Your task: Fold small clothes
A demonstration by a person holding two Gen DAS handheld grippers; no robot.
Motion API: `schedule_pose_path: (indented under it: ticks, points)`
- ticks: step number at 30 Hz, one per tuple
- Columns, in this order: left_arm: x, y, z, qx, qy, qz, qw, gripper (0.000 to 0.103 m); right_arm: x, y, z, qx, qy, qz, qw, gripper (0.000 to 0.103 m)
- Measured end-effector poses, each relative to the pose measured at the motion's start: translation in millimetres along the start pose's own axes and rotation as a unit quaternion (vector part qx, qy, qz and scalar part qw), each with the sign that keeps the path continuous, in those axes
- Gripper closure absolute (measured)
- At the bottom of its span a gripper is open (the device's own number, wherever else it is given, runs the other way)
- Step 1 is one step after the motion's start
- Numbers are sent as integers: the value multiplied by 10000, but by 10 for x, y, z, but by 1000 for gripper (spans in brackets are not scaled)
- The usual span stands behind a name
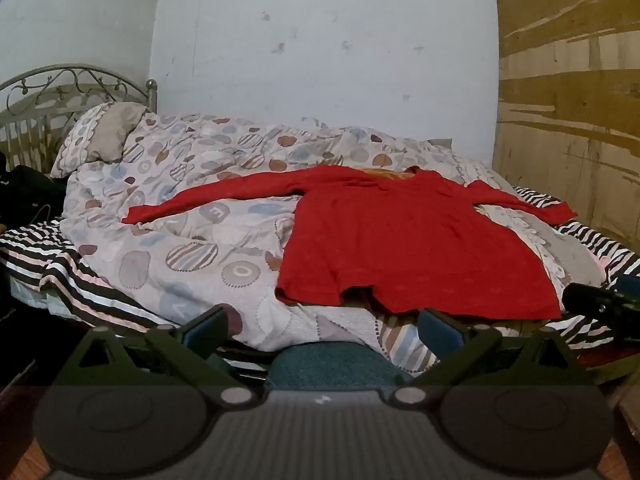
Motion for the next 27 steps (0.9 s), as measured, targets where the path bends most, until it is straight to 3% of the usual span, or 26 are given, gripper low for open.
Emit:
schedule_pose_path:
  ticks: [27]
  points:
    - [-32,-9,10,-28,6,34,10000,0,-5,5,-9,-1,-2,11,10000,0]
Point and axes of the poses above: each gripper's, at about its wrist camera, not at the fingertips, and y roughly the way its jaws point, z to its right, x to its underside, the point moved 6 cm from there along y, roughly the way its jaws point, and after that the axes turned 12 degrees about -z, right-handed, at the moved point
